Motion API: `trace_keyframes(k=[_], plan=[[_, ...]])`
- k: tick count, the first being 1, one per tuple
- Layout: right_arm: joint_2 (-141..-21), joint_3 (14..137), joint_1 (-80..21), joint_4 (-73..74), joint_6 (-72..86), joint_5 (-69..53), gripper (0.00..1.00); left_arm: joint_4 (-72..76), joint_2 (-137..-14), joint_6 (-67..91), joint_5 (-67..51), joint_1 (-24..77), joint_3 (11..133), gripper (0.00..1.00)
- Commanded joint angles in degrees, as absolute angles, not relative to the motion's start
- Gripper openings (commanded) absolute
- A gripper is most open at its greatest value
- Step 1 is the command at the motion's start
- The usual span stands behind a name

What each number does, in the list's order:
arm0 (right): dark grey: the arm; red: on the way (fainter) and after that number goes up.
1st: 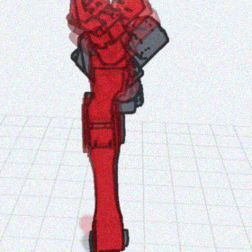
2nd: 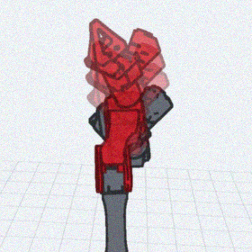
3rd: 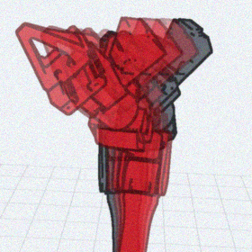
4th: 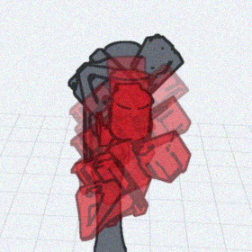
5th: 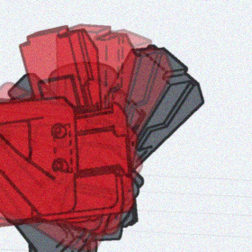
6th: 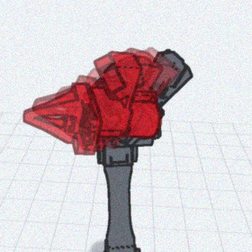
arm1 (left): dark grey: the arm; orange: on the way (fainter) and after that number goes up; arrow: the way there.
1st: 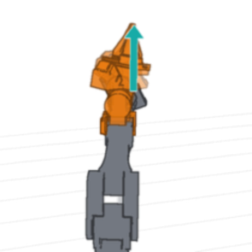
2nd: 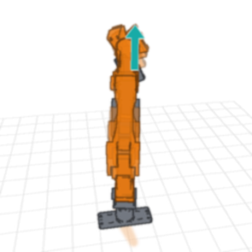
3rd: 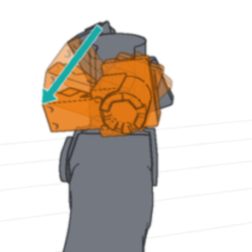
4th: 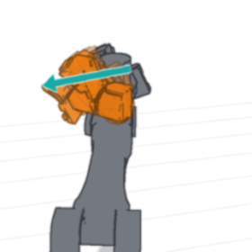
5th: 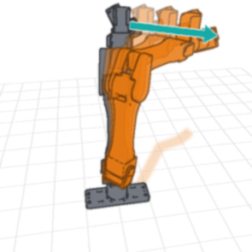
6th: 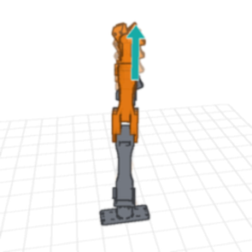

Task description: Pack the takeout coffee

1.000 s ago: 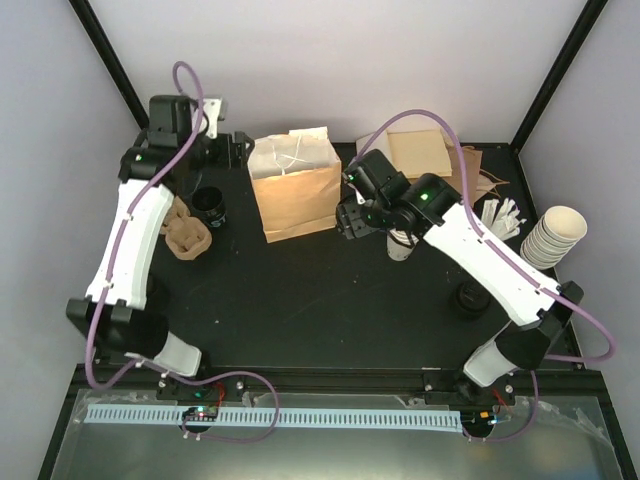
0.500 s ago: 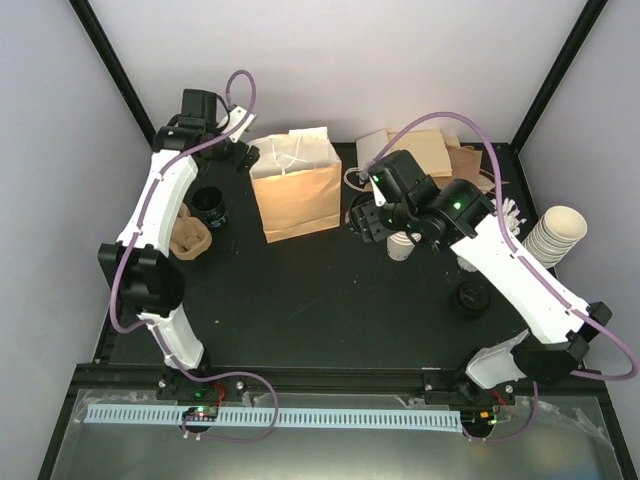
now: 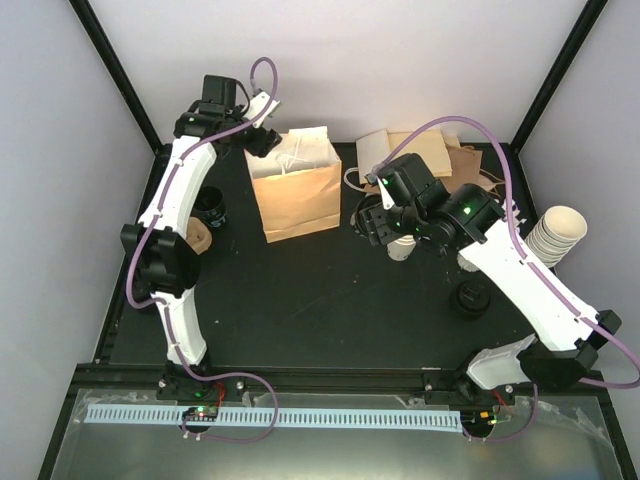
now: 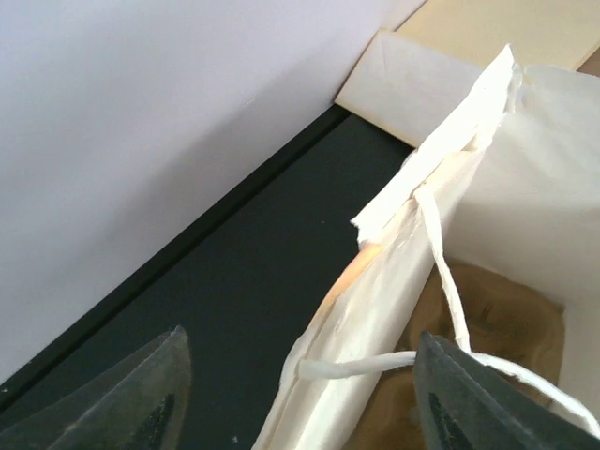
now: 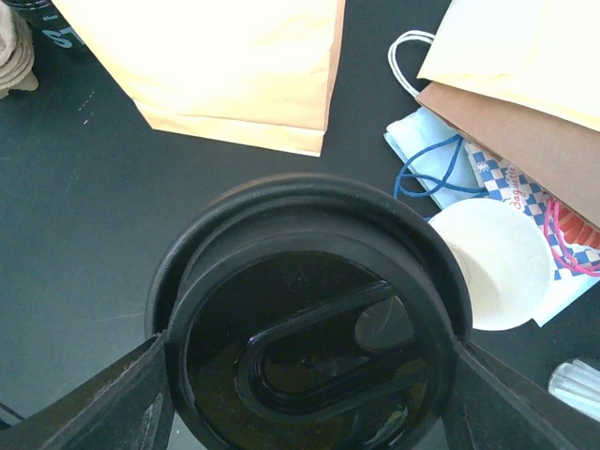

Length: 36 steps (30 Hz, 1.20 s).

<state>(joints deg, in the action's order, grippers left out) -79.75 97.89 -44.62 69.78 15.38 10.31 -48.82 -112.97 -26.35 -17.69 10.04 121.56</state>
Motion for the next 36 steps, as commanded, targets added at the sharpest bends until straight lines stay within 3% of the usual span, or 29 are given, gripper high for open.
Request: trace_keyframes(k=[1, 3, 11, 20, 26, 36], plan=[[-78.3, 97.8, -43.9, 69.2, 15.4, 10.3, 0.71, -44.6, -113.5, -24.5, -22.0, 10.3, 124.4, 0.6], [-78.4, 97.6, -43.8, 69.1, 15.4, 10.0, 0.71, -43.1, -113.5, -23.3, -23.6, 10.3, 124.3, 0.54], [-78.5, 96.9, -43.7, 69.2, 15.2, 9.8, 0.71, -40.2, -113.7, -19.5, -27.9, 9.8, 124.1, 0.52], [-78.3, 95.7, -43.4, 68.8, 14.6, 9.1, 0.71, -47.8, -109.3, -30.6, -16.3, 9.8, 122.4, 0.75], [-78.4, 94.8, -43.1, 68.1, 14.4, 8.3, 0.71, -51.0, -107.5, -35.2, -8.1, 9.9, 121.1, 0.8], [-78.9, 94.9, -43.0, 67.9, 14.1, 7.6, 0.71, -54.3, -106.7, -42.1, -10.2, 10.9, 117.8, 0.84]])
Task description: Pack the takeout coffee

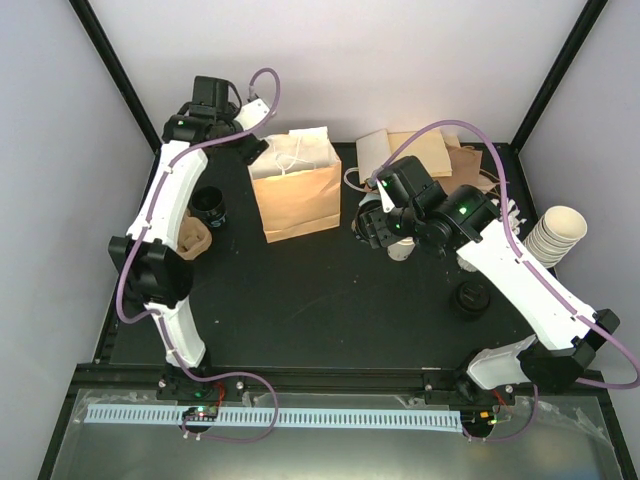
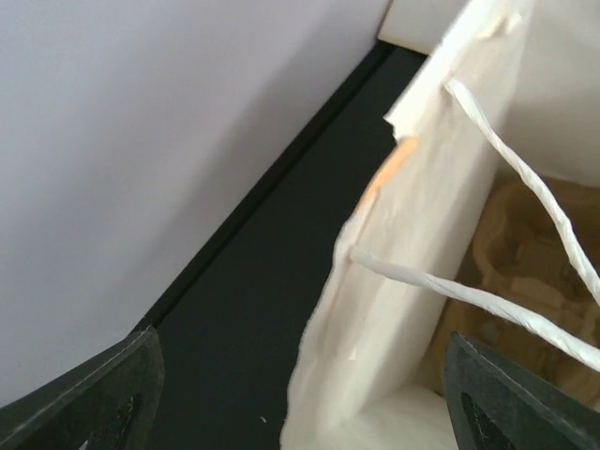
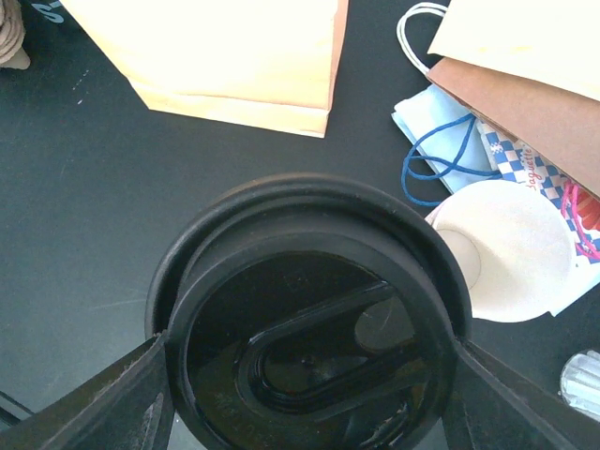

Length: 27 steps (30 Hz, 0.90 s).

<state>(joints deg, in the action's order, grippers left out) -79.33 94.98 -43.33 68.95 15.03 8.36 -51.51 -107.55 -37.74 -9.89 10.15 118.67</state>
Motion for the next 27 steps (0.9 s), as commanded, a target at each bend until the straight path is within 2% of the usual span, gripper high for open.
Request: trace_keyframes(k=[1, 7, 13, 16, 21, 27], plan=[[-78.8, 95.0, -42.9, 67.8, 14.2, 7.3, 0.71, -54.6, -107.2, -42.4, -10.0, 11.3, 118.0, 0.84], [-78.7, 94.9, -42.8, 68.0, 14.2, 7.4, 0.71, -53.7, -110.7, -43.1, -7.4, 13.2, 120.3, 0.83], [-78.6, 95.1, -42.7, 68.1, 14.1, 7.5, 0.71, -48.5, -113.4, -42.7, -13.3, 13.6, 121.3, 0.8], [-78.5, 95.4, -42.5, 68.2, 14.0, 7.4, 0.71, -45.1, -113.9, -40.1, -15.5, 13.4, 121.2, 0.73], [-78.5, 95.3, -42.3, 68.3, 14.0, 7.3, 0.71, -38.9, -114.0, -33.5, -18.0, 12.4, 121.0, 0.48], [-78.4, 94.9, -42.2, 68.3, 13.8, 7.2, 0.71, -37.6, -114.0, -30.3, -21.1, 11.4, 121.3, 0.46]])
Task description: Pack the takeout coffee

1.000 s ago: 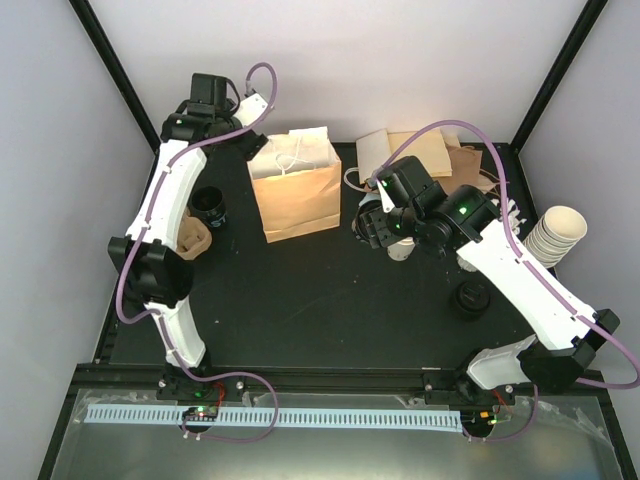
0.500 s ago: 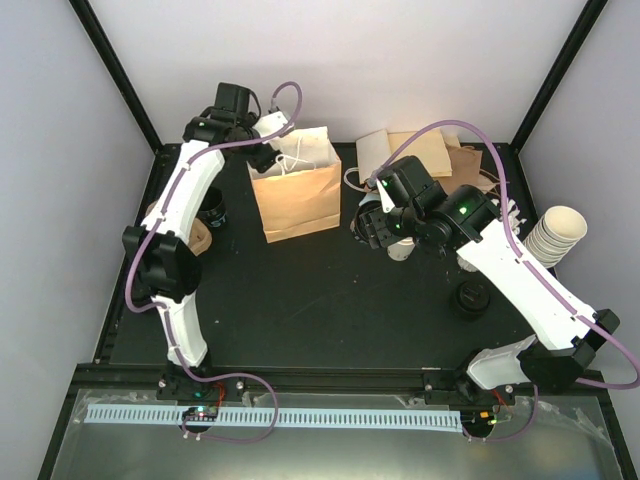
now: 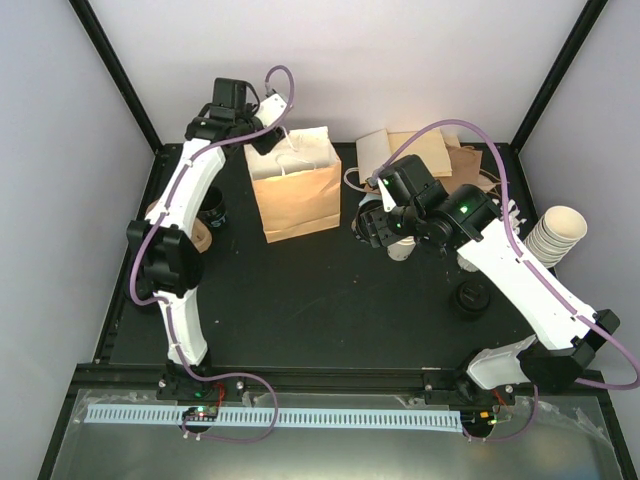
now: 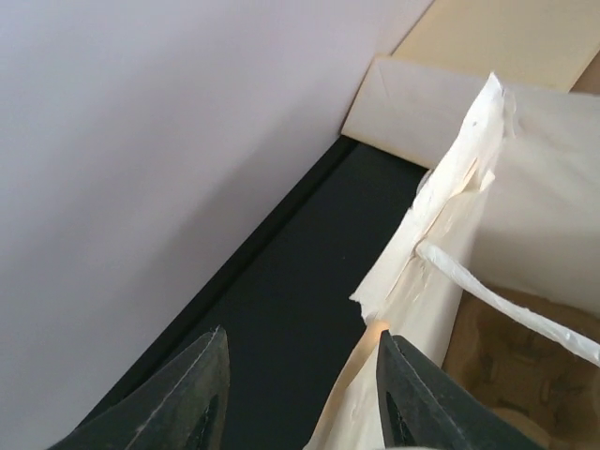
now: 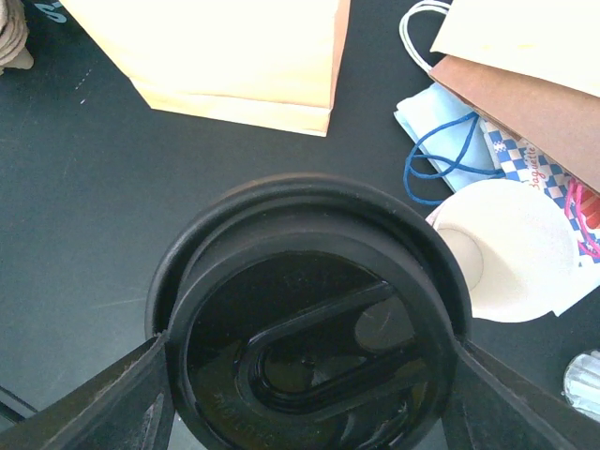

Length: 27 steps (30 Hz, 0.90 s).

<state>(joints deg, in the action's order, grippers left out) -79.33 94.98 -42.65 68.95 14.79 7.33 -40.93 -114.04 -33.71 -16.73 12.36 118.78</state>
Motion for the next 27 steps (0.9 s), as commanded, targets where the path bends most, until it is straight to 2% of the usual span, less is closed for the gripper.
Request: trace_keyframes(k=[1, 6, 11, 16, 19, 27], plan=[[-78.5, 94.9, -42.2, 68.3, 13.8, 7.1, 0.71, -37.7, -114.1, -30.0, -21.4, 11.2, 121.5, 0.46], [-78.6, 94.9, -42.1, 68.1, 13.7, 6.8, 0.71, -38.2, -114.7, -26.0, -22.3, 9.6, 122.8, 0.46], [-78.8, 95.0, -42.2, 68.1, 13.7, 6.5, 0.71, -38.8, -114.6, -21.5, -28.0, 7.2, 123.9, 0.47], [-78.9, 95.0, -42.2, 68.0, 13.8, 5.9, 0.71, -43.6, -115.4, -23.2, -32.4, 6.5, 125.4, 0.54], [-79.0, 94.9, -42.1, 68.0, 13.9, 5.5, 0.71, -47.4, -116.6, -26.2, -31.8, 6.5, 126.7, 0.6], [-79.2, 95.3, -42.1, 68.0, 13.9, 4.8, 0.71, -54.3, -120.5, -31.1, -27.3, 7.4, 130.9, 0.6]])
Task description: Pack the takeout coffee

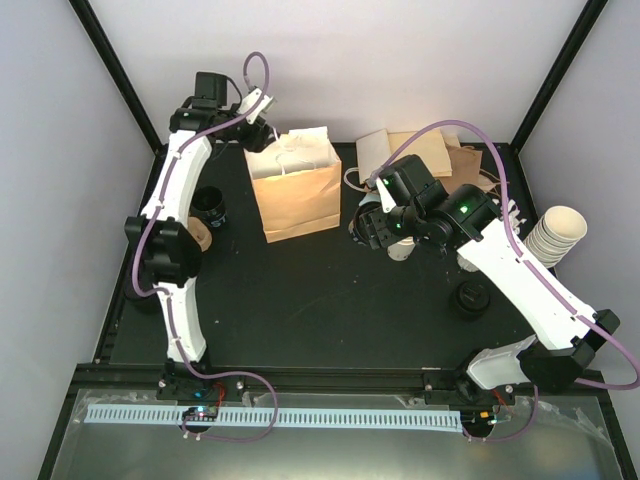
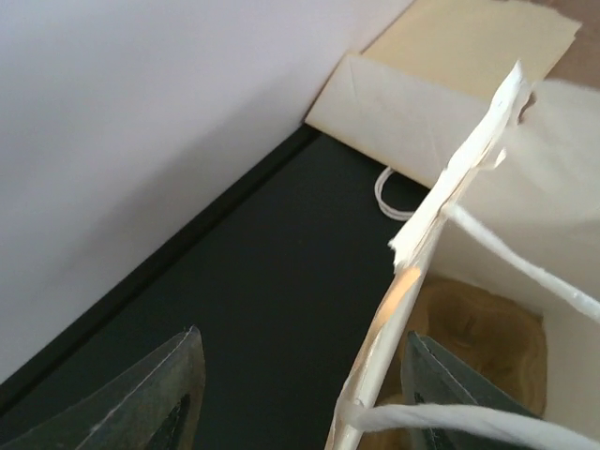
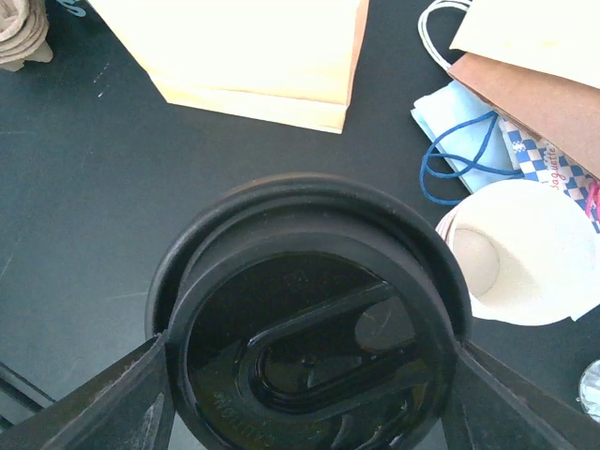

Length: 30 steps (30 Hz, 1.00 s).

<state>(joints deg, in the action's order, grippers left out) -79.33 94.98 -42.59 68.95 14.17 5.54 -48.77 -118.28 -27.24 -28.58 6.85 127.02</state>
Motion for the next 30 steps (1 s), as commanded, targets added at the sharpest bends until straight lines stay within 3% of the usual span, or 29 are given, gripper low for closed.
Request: trace_keyframes(k=[1, 4, 7, 11, 14, 21, 30], plan=[[-79.3, 95.4, -42.1, 68.1, 14.0, 4.7, 0.71, -54.5, -120.7, -31.4, -26.3, 7.5, 131.1, 0.59], [-79.4, 95.7, -42.2, 68.3, 14.0, 4.6, 0.71, -54.6, -121.2, -31.6, -25.1, 7.6, 131.1, 0.55], [-79.5, 96.1, -42.1, 68.4, 13.8, 4.8, 0.71, -54.7, -121.9, -31.6, -25.3, 7.8, 131.4, 0.45], [-79.9, 97.3, -42.2, 68.8, 13.3, 5.5, 0.71, -55.5, -122.4, -31.9, -26.6, 8.0, 132.5, 0.2], [-80.7, 99.5, -42.2, 69.2, 12.4, 6.0, 0.71, -55.5, -121.3, -31.6, -28.2, 8.2, 132.8, 0.09], [-84.9, 109.2, -42.2, 71.5, 11.9, 10.4, 0.71, -56.9, -116.6, -32.4, -30.0, 10.6, 129.9, 0.03], [-84.5, 115.3, -42.1, 70.2, 13.2, 15.6, 0.7, -55.4, -104.7, -32.3, -25.9, 14.0, 115.1, 0.01]])
